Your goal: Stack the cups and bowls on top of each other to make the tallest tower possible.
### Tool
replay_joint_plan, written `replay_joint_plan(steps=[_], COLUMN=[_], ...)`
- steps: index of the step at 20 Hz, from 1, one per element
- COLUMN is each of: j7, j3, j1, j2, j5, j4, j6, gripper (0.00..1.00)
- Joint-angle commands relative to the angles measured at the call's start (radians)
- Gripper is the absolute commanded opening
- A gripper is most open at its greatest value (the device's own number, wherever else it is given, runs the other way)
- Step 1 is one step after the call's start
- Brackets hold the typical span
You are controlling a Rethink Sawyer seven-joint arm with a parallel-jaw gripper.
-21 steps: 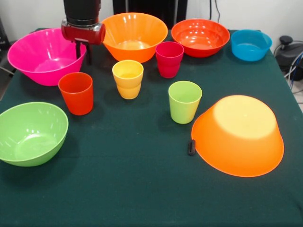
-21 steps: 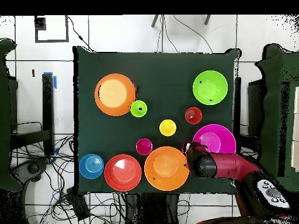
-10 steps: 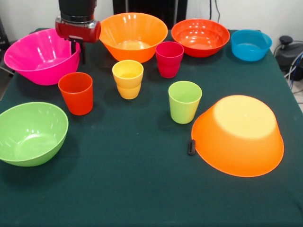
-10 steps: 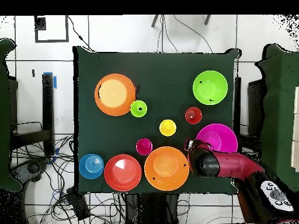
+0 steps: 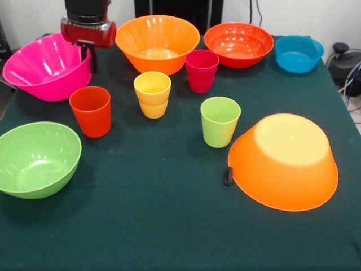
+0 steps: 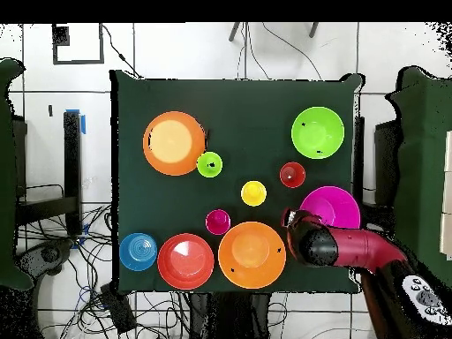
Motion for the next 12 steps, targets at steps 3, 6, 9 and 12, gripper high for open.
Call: replay_joint_plan(steps=[3,6,9,12], j7=[-0.161,-0.166,-0.173,-0.179], j3=[0.119,0.121,0.124,0.128], j1=[0.003,-0.001,-0.006,-0.012], j2=[0.021,0.020,0.010,0.004], j5=[-0.069,-0.073,-0.071,-0.069], j4=[-0.024,-0.027,-0.023,-0.019], j6=[0.116,0.119,0.128,0.135], gripper=[0.00,0.00,0.00,0.00])
